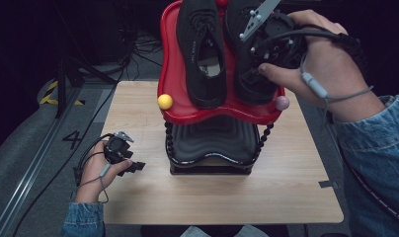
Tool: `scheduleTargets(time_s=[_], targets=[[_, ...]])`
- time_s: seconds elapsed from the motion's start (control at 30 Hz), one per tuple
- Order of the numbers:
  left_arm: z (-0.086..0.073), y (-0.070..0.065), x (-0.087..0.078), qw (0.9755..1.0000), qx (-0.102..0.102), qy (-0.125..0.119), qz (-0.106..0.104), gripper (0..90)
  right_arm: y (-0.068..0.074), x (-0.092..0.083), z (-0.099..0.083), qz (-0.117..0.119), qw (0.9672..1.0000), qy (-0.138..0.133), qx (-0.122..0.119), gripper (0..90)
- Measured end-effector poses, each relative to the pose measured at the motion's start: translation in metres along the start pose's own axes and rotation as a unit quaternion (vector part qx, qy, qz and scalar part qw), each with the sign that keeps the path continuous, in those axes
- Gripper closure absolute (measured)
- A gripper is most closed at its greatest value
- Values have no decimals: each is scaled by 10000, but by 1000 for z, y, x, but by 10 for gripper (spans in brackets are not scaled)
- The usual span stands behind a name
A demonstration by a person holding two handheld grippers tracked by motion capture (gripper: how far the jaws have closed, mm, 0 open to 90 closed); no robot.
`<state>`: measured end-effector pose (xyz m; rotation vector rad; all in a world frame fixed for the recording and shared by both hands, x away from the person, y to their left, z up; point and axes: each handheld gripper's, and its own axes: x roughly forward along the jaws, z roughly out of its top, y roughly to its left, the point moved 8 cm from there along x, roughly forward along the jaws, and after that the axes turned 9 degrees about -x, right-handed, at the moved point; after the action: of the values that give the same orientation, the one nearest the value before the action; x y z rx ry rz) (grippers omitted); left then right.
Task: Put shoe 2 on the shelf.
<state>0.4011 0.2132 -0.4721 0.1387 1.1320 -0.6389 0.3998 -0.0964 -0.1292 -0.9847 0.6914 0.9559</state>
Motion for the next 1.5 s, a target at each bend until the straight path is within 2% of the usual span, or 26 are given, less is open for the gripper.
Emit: scheduleTargets(time_s=[0.2,0.4,0.47,0.8,0.87,0.9,0.93,1.03,1.1,1.17,1.4,1.5], targets=[[0,0,0,10000,-16,-2,-7,318,3,17,-2,100,9998,137,-62,854],[0,1,0,10000,44,-5,37,318,5,23,-1,92,9998,186,-39,853],[0,0,0,10000,0,9,-18,318,5,24,0,81,9998,185,-41,853],[0,-1,0,10000,-21,24,-31,318,7,28,1,60,9999,135,21,835],[0,0,0,10000,-7,8,-10,318,8,27,0,121,9998,105,134,735],[0,0,0,10000,-12,5,-7,318,8,27,0,121,9998,105,134,735],[0,1,0,10000,-33,-4,-12,318,7,28,-1,98,9997,-20,201,655],[0,1,0,10000,-24,6,-15,318,6,24,-1,81,9993,-212,284,559],[0,1,0,10000,-22,6,-19,318,9,19,-1,189,9984,-342,410,474],[0,1,0,10000,-20,-7,6,311,9,17,-1,215,9981,-387,424,460],[-1,0,0,10000,-70,31,-12,307,5,-8,-5,8,9965,-686,484,392],[-2,1,0,10000,-45,33,-6,306,3,-22,-8,-112,9953,-824,496,389]])
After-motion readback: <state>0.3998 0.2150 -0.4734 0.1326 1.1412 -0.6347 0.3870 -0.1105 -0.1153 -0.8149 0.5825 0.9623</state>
